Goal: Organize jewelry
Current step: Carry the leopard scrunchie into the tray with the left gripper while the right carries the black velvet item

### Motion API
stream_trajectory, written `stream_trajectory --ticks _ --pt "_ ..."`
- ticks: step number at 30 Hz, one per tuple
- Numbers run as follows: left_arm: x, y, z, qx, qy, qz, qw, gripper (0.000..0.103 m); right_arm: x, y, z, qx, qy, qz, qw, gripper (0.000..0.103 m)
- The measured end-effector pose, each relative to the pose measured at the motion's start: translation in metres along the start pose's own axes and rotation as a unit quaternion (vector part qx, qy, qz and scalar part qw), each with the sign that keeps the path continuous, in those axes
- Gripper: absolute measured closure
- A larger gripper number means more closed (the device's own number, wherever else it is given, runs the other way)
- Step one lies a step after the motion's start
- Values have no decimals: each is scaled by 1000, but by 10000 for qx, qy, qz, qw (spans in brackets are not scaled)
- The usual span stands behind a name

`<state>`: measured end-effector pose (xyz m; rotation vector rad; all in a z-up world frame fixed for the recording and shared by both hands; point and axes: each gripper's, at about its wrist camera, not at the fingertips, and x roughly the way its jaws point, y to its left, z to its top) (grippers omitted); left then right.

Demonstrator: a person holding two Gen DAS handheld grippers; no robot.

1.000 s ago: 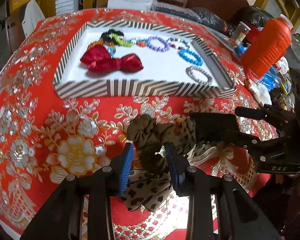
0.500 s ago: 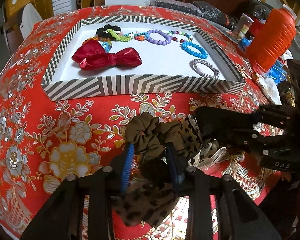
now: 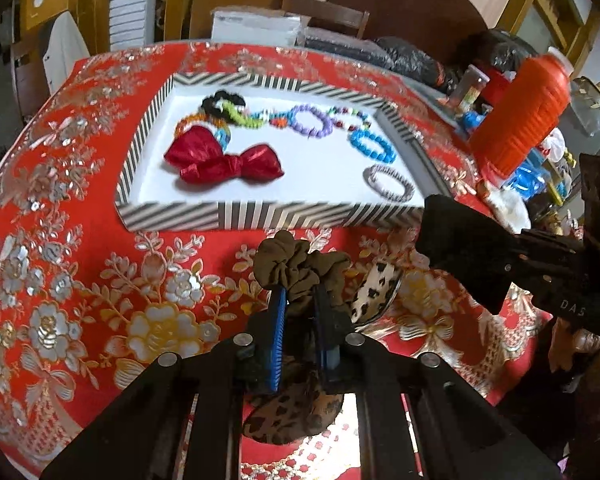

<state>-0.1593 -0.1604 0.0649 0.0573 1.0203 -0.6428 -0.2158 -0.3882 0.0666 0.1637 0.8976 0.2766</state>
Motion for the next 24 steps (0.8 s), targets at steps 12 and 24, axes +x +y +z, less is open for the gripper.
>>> stream_trajectory --ticks 12,24 --pt "-29 -18 20 283 -390 -10 9988 95 -20 -10 10 411 -407 -84 9983 87" --pt "-43 -27 49 444 -715 29 9964 95 -30 -10 30 566 -683 -241 9958 87"
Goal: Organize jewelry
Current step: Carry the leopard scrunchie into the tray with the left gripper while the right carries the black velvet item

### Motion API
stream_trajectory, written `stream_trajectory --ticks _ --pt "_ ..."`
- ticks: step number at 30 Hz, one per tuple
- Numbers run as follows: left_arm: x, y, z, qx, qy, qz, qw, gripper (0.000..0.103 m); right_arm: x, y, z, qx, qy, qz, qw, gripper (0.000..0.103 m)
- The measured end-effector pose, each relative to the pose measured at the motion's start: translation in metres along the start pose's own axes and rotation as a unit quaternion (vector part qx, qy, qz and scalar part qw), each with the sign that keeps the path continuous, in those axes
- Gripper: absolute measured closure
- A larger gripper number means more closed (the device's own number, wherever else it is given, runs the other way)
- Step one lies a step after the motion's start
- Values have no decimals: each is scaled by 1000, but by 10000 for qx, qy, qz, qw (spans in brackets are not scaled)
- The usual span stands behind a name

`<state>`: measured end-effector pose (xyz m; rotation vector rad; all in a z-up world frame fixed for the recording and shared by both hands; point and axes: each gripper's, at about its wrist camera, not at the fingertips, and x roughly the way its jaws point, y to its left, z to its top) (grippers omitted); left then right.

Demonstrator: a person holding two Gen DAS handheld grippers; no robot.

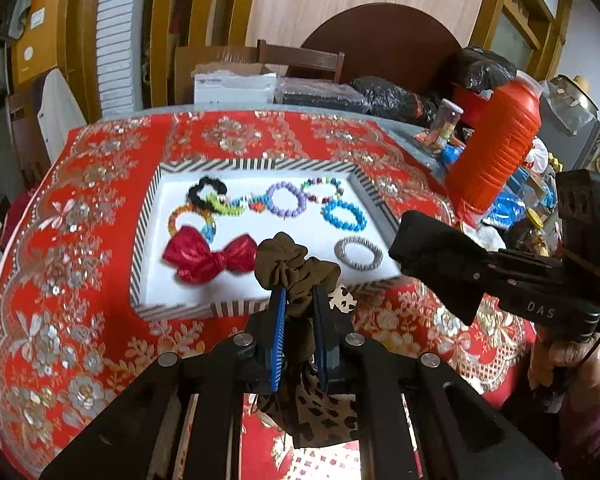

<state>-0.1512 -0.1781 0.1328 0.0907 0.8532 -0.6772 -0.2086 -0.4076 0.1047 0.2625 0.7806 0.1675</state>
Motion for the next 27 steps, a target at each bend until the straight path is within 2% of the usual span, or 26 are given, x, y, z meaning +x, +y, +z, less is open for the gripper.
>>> stream_trajectory --ticks 12,18,27 --pt "4 -4 35 89 -209 35 9997 95 -5 -10 18 279 -259 -195 9991 87" --pt "22 -9 50 71 -152 -28 9999 95 -4 -22 27 513 -380 -303 9975 87" --pt "59 -23 56 -69 102 -275 9995 95 12 -38 35 743 -332 -369 9960 87"
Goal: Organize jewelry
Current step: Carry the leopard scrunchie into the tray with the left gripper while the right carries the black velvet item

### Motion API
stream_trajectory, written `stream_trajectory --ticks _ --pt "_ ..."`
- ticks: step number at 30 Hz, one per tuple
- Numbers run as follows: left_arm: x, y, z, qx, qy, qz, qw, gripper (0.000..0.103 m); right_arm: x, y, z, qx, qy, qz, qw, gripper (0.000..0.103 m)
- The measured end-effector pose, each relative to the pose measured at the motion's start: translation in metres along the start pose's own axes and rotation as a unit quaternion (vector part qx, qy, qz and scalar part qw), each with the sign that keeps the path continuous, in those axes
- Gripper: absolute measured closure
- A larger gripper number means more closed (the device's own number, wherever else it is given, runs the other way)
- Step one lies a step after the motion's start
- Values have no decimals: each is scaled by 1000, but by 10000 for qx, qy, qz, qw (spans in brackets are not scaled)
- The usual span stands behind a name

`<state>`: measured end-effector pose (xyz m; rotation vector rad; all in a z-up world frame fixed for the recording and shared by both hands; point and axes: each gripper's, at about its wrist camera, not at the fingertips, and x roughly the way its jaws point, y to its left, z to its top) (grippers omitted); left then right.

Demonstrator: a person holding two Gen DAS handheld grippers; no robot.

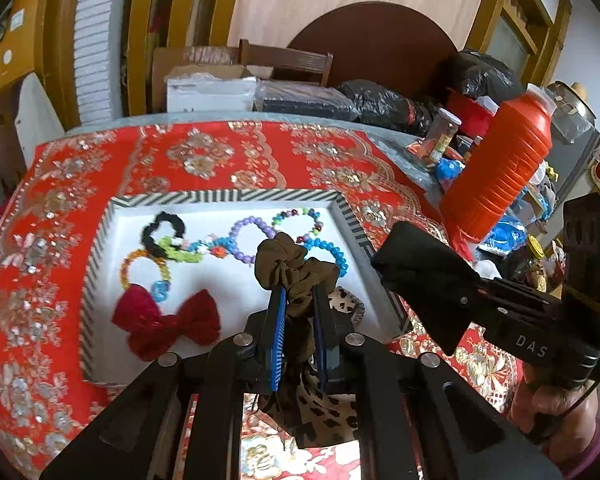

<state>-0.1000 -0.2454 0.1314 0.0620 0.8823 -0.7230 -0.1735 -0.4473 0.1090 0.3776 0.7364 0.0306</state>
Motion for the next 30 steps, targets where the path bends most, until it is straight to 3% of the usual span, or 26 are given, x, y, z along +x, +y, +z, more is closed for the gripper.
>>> stream_trajectory --ticks 8,20,30 --pt "35 4 -5 -188 303 -118 9993 95 22 -9 0 140 174 -76 9997 87" --pt "63 71 -13 -765 533 424 9947 95 77 -8 8 231 615 -82 9978 87" --pt "83 73 -11 -771 534 465 9945 93 131 -11 7 412 948 -333 9941 84"
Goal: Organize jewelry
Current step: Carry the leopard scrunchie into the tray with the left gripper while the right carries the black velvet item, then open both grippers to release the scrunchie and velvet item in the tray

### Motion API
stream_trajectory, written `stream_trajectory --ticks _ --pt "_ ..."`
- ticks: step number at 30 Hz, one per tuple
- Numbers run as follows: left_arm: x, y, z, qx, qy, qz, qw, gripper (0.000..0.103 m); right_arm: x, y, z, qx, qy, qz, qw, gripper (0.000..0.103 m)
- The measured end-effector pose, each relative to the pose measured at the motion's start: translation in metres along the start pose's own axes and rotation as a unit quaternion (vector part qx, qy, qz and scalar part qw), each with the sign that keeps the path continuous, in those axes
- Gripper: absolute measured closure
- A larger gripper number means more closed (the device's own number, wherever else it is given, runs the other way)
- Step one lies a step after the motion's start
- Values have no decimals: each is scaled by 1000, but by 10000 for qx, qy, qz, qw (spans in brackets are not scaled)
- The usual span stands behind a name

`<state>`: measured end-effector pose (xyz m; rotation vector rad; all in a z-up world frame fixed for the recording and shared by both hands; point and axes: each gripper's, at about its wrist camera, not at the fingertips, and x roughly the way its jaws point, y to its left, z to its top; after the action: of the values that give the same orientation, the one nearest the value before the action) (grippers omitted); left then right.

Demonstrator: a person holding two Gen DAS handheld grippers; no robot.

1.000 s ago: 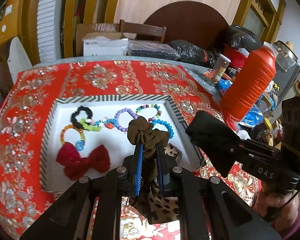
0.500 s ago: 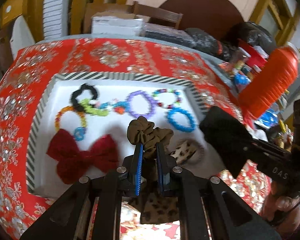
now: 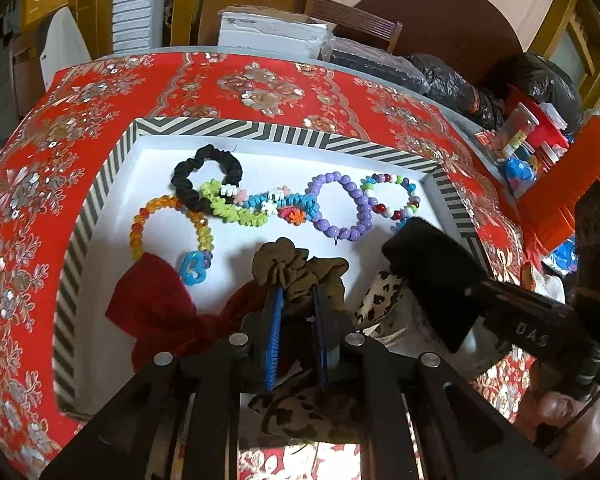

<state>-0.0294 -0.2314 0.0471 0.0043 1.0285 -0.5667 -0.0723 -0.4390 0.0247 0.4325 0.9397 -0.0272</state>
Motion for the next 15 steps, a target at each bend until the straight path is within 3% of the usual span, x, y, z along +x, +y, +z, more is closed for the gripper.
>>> stream_trajectory --ticks 7,12,15 --pt "-3 3 11 31 -226 -5 9997 75 3 -9 2 126 -104 10 9999 74" --pt "-19 -2 11 235 -393 228 9987 74 -19 -6 0 118 -287 38 9995 62" --pt "-29 -7 7 351 -496 310 9977 74 -34 -1 -2 11 -422 -4 9991 60"
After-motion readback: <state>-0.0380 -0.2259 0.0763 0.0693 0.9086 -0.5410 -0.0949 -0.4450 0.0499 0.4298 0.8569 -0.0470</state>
